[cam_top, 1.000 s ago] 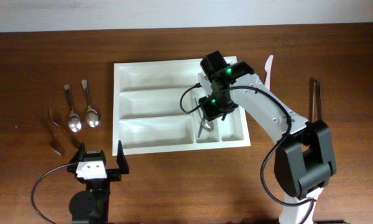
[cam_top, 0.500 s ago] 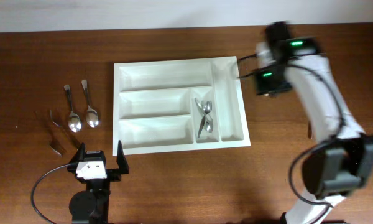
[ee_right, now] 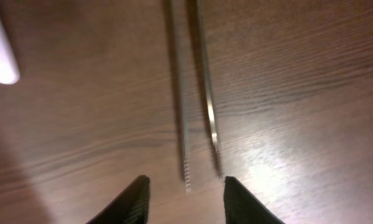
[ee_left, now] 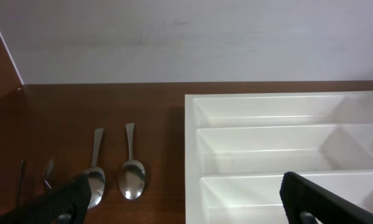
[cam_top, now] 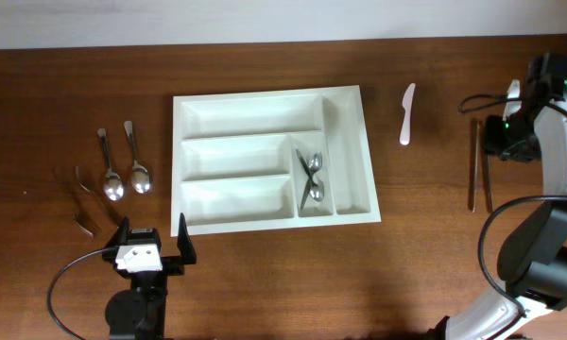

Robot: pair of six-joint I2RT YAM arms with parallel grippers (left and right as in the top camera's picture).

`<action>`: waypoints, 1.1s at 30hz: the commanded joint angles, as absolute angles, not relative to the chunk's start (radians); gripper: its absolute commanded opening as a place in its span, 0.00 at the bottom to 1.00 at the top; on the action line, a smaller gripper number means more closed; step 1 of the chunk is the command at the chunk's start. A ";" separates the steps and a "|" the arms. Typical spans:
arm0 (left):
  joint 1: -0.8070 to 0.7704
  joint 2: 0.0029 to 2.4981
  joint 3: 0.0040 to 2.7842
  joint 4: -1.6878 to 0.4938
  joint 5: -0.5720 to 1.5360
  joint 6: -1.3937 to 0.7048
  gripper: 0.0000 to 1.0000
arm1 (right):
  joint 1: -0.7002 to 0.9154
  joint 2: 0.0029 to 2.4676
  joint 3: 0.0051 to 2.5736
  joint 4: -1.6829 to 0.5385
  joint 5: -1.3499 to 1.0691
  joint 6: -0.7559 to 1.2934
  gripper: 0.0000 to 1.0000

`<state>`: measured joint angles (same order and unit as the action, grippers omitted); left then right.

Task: Pack container
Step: 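Move the right gripper to the metal tongs and grasp them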

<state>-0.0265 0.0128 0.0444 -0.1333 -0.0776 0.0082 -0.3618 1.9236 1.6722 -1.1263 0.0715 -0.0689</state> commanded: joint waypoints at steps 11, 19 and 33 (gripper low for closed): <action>-0.022 0.005 0.035 -0.131 -0.074 0.028 0.99 | -0.368 1.937 1.340 -0.821 0.084 -0.128 0.42; -0.022 0.005 0.035 -0.131 -0.074 0.028 0.99 | -0.367 1.938 1.230 -0.716 0.080 -0.127 0.43; -0.022 0.005 0.035 -0.131 -0.074 0.028 0.99 | -0.367 1.938 1.174 -0.691 0.080 -0.115 0.04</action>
